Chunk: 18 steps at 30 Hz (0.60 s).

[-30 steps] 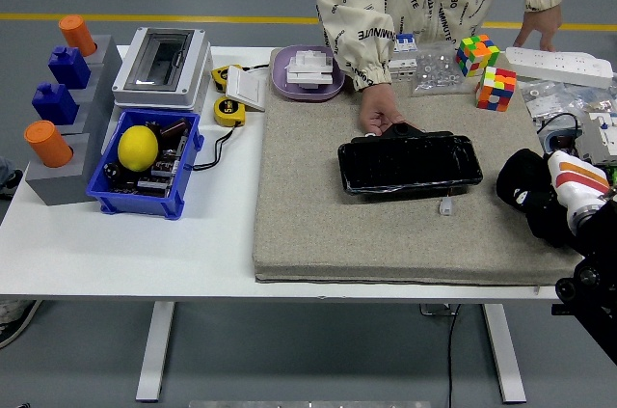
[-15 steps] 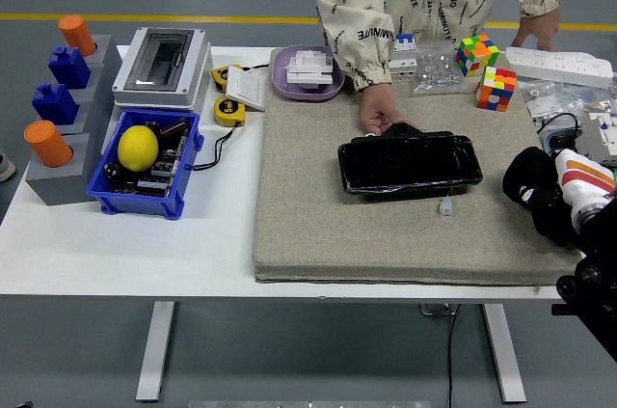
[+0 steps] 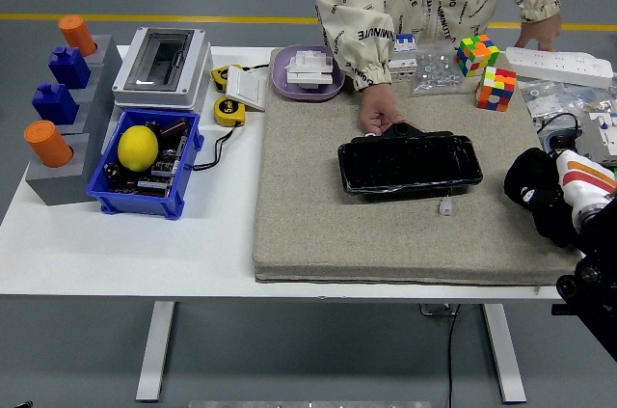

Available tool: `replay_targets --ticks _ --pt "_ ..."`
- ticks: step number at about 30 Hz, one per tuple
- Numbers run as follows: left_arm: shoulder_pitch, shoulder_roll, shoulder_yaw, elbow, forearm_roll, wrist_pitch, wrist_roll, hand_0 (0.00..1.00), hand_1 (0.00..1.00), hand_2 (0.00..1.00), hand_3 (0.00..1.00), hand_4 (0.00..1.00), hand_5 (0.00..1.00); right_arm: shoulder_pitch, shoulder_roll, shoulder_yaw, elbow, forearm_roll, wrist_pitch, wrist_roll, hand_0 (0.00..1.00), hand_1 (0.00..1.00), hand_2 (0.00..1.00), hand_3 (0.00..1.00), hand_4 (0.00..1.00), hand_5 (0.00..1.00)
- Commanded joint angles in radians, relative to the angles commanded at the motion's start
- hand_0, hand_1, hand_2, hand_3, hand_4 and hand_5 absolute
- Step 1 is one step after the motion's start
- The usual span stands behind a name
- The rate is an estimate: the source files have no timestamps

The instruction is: Pick the rag up,wipe the panel,place it on the desk

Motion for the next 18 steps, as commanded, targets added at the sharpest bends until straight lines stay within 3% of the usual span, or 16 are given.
replay_targets --ticks 18 --pt "0.001 0.003 0.008 0.000 -0.001 0.000 -0.001 0.652 0.660 0.693 0.580 0.674 0.433 -0.002 -0.001 -0.003 0.000 0.003 0.000 -0.005 0.412 0.489 0.536 0.515 0.699 0.182"
